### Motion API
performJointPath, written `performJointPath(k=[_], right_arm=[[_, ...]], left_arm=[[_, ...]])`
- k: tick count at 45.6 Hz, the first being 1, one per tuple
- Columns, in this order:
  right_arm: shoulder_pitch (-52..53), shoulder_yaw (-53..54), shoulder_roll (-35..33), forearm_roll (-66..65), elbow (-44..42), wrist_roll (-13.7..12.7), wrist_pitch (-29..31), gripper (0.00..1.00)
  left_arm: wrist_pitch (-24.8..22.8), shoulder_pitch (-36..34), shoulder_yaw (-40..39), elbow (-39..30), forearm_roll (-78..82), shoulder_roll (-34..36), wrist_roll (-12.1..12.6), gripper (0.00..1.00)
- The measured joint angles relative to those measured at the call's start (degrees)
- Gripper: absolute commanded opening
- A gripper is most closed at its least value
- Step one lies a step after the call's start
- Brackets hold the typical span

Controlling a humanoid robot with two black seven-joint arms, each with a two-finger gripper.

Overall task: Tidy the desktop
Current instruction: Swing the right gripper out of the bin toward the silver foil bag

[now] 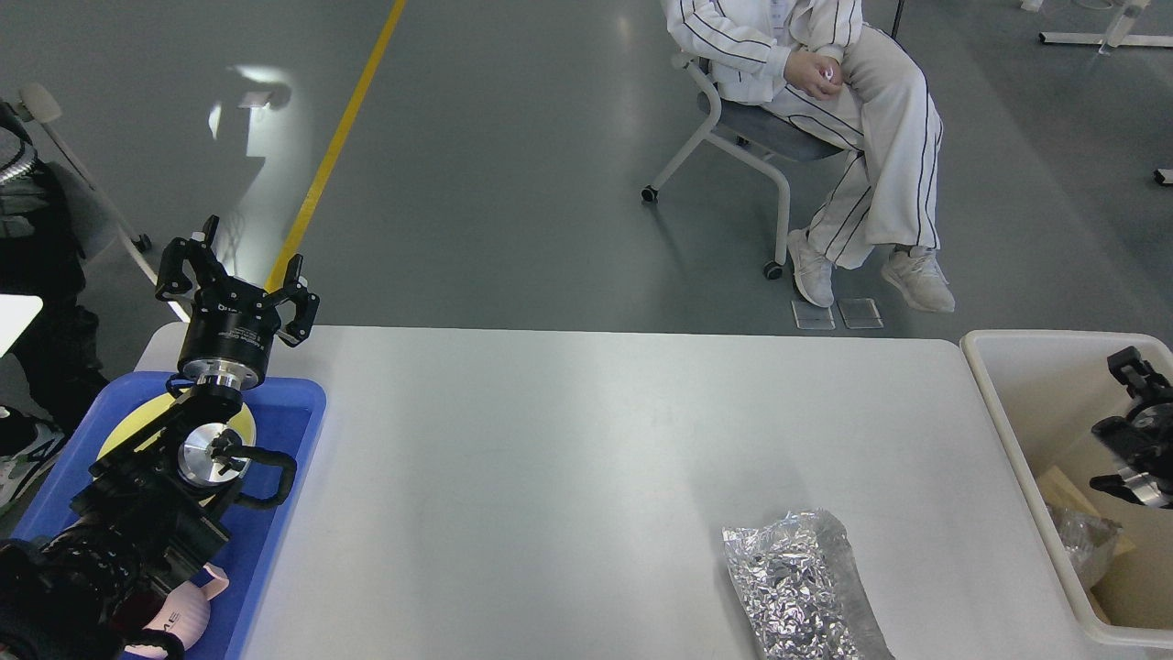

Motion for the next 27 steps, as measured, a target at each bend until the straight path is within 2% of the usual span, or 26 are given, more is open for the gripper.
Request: performJointPath(k=[6, 12, 19, 27], right_arm=[[9.0, -1.2, -6.7, -0.4, 14.5, -0.7, 2.0, 1.00], [21.1, -9.9, -11.9, -0.7, 30.0, -1.0, 9.6, 1.00], [34.1, -19.8, -12.6, -0.7, 44.8, -0.9, 13.8, 1.00], [46.0, -24.7, -10.5, -0.6, 56.2, -0.9, 15.6, 1.00]], left_arm=[[-0.1, 0.0, 0.0, 0.0, 0.0, 0.0, 0.0, 0.97], [-0.1, 0.0, 0.0, 0.0, 0.0, 0.0, 0.0, 0.97], [-0.1, 0.0, 0.0, 0.0, 0.0, 0.0, 0.0, 0.97], [-0.1, 0.0, 0.0, 0.0, 0.0, 0.0, 0.0, 0.97]])
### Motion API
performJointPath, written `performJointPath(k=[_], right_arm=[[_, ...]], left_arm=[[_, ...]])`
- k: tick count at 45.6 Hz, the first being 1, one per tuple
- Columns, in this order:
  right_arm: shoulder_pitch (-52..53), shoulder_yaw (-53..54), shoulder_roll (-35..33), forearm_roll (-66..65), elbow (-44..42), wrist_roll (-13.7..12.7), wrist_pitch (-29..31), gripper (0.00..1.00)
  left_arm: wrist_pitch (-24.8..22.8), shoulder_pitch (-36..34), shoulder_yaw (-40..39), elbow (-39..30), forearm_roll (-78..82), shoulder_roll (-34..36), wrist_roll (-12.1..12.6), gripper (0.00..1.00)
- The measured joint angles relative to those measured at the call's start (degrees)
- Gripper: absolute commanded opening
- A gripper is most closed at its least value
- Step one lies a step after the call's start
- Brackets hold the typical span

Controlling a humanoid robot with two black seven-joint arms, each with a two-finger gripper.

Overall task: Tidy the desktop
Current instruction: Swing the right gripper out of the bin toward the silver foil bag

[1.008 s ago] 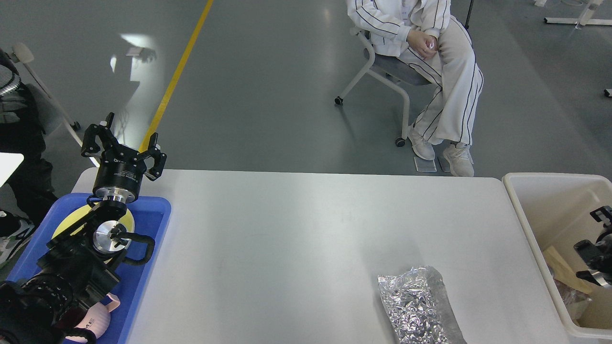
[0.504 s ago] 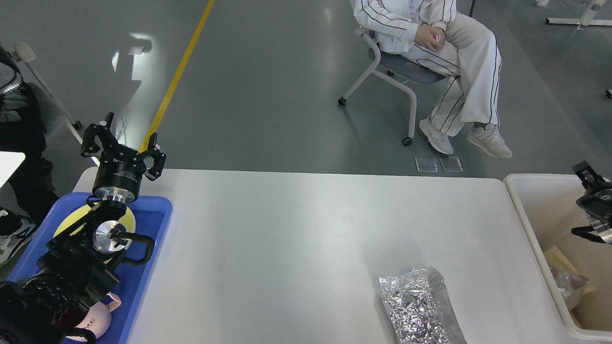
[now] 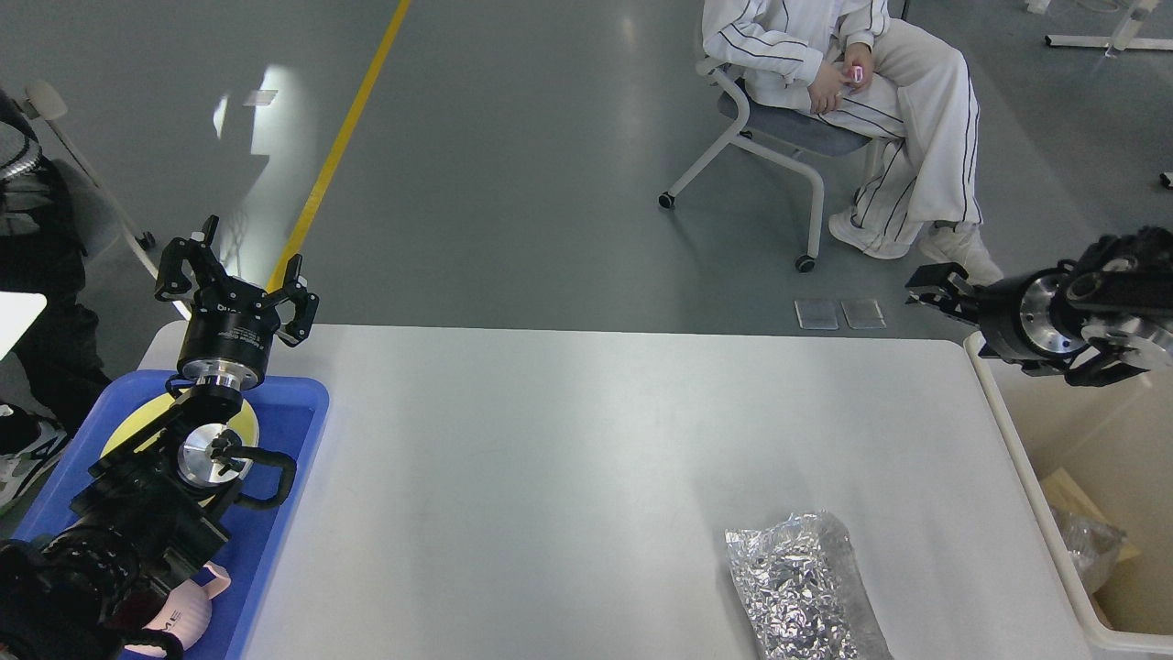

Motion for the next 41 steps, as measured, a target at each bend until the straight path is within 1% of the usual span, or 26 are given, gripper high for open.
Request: performJointPath(k=[5, 10, 13, 17, 22, 26, 32, 37, 41], right_arm=[[8.4, -5.7, 3.9, 0.3, 6.7, 0.1, 2.9, 1.00], [15.1, -10.1, 9.0, 0.6, 12.3, 0.4, 7.4, 1.00], [16.8, -10.9, 11.2, 1.0, 13.5, 0.5, 9.1, 1.00], [17.3, -11.2, 13.0, 1.7, 13.7, 0.5, 9.6, 1.00], [15.9, -11.6, 13.1, 2.0, 13.5, 0.5, 9.2, 1.00], [12.3, -12.1, 10.8, 2.0, 12.3, 0.5, 8.8, 1.00], [1.7, -12.0, 3.1, 1.2, 8.9, 0.4, 7.2, 1.00], [-5.8, -10.2, -2.7, 1.1, 8.6, 0.5, 4.6, 1.00], [-11.6, -6.7, -6.7, 1.1, 8.9, 0.5, 3.9, 1.00]], left_arm=[[0.0, 0.0, 0.0, 0.0, 0.0, 0.0, 0.0, 0.97], [0.0, 0.0, 0.0, 0.0, 0.0, 0.0, 0.0, 0.97], [0.0, 0.0, 0.0, 0.0, 0.0, 0.0, 0.0, 0.97], [0.0, 0.0, 0.0, 0.0, 0.0, -0.1, 0.0, 0.97], [0.0, 0.0, 0.1, 0.0, 0.0, -0.1, 0.0, 0.97], [0.0, 0.0, 0.1, 0.0, 0.0, -0.1, 0.0, 0.97], [0.0, 0.0, 0.0, 0.0, 0.0, -0.1, 0.0, 0.97], [0.0, 0.0, 0.0, 0.0, 0.0, -0.1, 0.0, 0.97], [0.0, 0.0, 0.0, 0.0, 0.0, 0.0, 0.0, 0.97]])
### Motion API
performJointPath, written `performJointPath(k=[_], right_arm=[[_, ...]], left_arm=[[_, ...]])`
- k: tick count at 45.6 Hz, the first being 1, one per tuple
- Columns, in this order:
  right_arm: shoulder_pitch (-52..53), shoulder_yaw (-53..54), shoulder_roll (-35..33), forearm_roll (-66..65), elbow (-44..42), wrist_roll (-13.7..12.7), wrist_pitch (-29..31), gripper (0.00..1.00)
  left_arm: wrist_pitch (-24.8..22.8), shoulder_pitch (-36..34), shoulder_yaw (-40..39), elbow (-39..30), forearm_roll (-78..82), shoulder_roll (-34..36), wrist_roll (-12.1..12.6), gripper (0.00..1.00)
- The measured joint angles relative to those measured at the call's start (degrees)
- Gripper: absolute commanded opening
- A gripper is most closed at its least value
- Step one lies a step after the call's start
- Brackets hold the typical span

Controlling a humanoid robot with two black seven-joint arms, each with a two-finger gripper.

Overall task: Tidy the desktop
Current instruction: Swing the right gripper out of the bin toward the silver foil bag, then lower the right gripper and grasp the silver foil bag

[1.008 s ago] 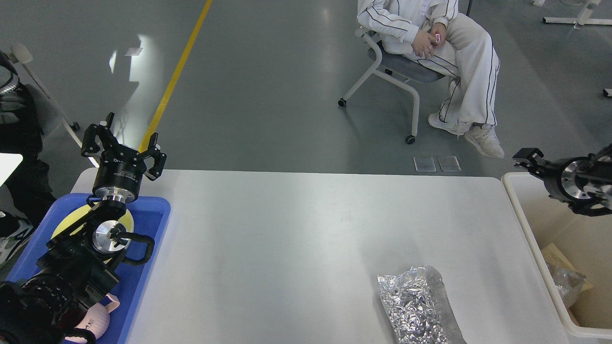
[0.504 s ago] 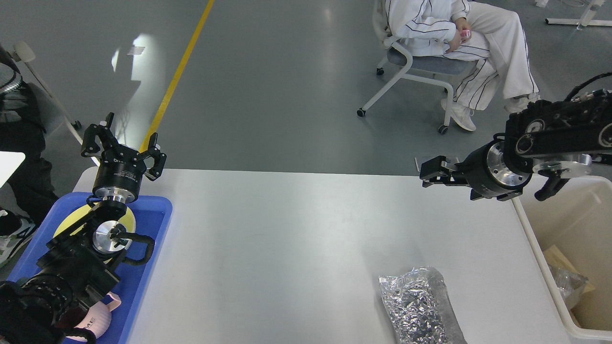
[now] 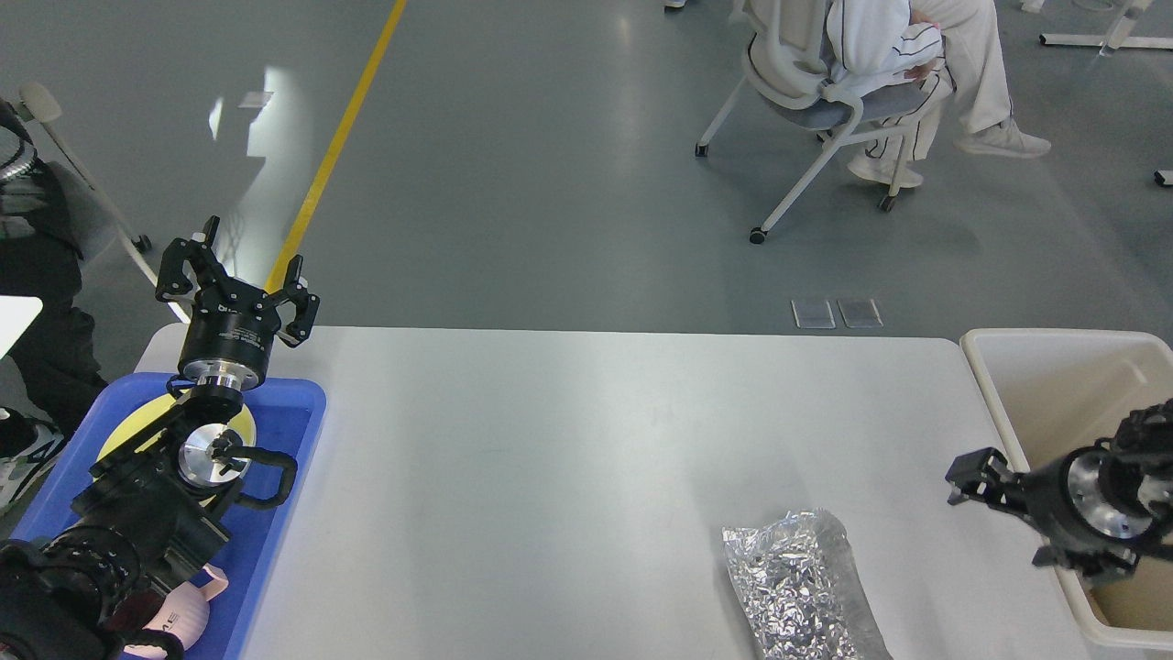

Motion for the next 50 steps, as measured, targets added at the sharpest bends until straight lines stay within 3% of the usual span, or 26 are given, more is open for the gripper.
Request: performJointPath(k=[7, 23, 36, 50], right_arm=[[-7.2, 6.7, -5.7, 0.2, 2.9, -0.1, 0.1, 1.00], [-9.7, 8.3, -14.2, 0.7, 15.3, -0.5, 2.4, 1.00], [-15.4, 12.6, -14.1, 1.0, 16.3, 0.5, 2.0, 1.00], [-31.3, 24.8, -11.2, 1.0, 15.1, 0.6, 1.3, 1.00]], left_arm=[[0.0, 0.2, 0.0, 0.0, 0.0, 0.0, 0.0, 0.97], [0.0, 0.2, 0.0, 0.0, 0.0, 0.0, 0.0, 0.97], [-0.1, 0.2, 0.0, 0.0, 0.0, 0.0, 0.0, 0.97], [-0.1, 0.2, 0.0, 0.0, 0.0, 0.0, 0.0, 0.97]])
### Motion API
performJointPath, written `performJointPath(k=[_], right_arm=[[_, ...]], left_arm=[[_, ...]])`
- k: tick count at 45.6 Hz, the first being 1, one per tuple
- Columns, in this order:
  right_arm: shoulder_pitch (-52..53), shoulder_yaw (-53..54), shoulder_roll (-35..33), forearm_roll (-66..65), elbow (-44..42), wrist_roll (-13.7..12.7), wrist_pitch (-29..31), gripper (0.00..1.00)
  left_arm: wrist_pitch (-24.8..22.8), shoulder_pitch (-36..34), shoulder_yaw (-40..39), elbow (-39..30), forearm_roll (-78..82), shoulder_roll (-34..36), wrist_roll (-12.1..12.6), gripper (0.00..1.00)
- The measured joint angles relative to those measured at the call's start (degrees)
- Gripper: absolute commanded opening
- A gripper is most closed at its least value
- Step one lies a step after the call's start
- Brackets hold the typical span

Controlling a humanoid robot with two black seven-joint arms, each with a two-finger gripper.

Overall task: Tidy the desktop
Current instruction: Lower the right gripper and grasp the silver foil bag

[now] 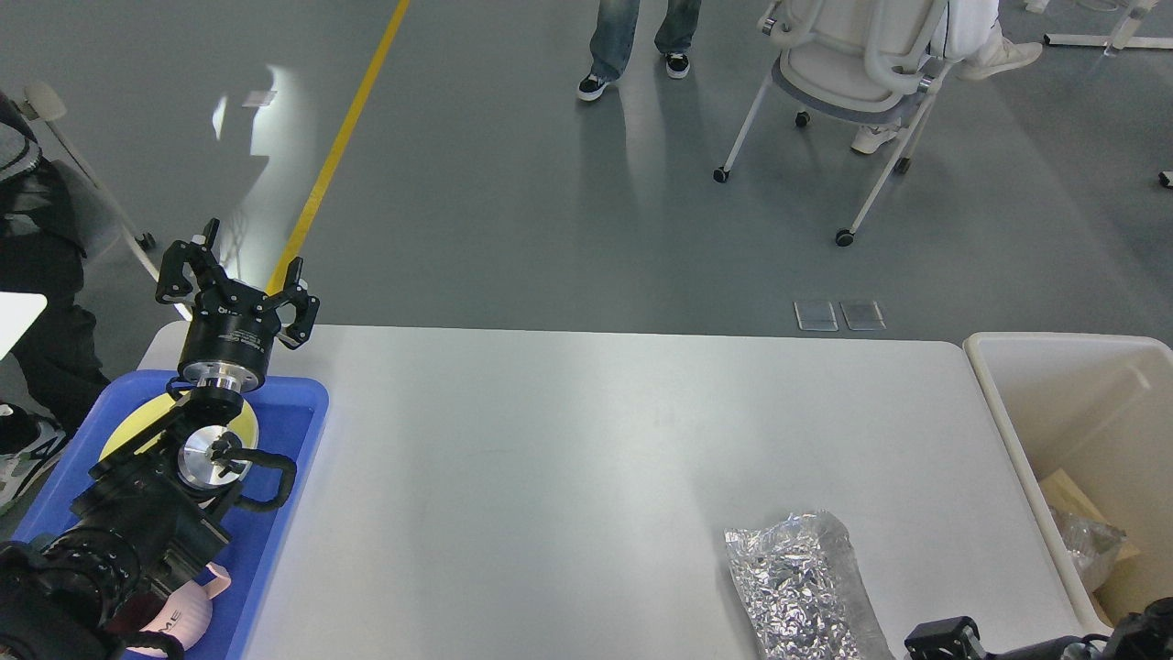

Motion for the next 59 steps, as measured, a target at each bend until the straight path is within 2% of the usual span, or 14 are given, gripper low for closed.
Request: performJointPath(k=[14, 17, 18, 19, 22, 24, 27, 30, 59], right_arm=[[-9.7, 8.5, 4.6, 0.0, -2.8, 0.0, -3.0, 1.00], [-11.0, 9.7, 5.7, 0.0, -3.3, 0.0, -4.5, 0.97], [-11.4, 10.0, 6.1, 0.0, -3.6, 0.1, -5.0, 0.93], [-11.8, 10.4, 6.4, 0.0, -3.9, 0.2, -5.5, 0.86], [-12.9, 11.2, 7.6, 0.0, -5.1, 0.7, -7.0, 0.50], [-13.5, 11.6, 8.5, 0.0, -5.6, 1.4, -7.7, 0.30], [-14.0, 11.8, 9.6, -0.4, -6.1, 2.6, -8.3, 0.09], [-14.2, 11.8, 10.1, -0.9, -6.7, 3.3, -8.5, 0.00], [-14.0, 12.3, 9.2, -1.6, -7.1, 3.4, -8.5, 0.00]], left_arm=[[0.0, 0.0, 0.0, 0.0, 0.0, 0.0, 0.0, 0.97], [0.0, 0.0, 0.0, 0.0, 0.0, 0.0, 0.0, 0.97], [0.0, 0.0, 0.0, 0.0, 0.0, 0.0, 0.0, 0.97], [0.0, 0.0, 0.0, 0.0, 0.0, 0.0, 0.0, 0.97], [0.0, 0.0, 0.0, 0.0, 0.0, 0.0, 0.0, 0.97], [0.0, 0.0, 0.0, 0.0, 0.0, 0.0, 0.0, 0.97], [0.0, 0.0, 0.0, 0.0, 0.0, 0.0, 0.0, 0.97], [0.0, 0.0, 0.0, 0.0, 0.0, 0.0, 0.0, 0.97], [0.0, 0.0, 0.0, 0.0, 0.0, 0.0, 0.0, 0.97]])
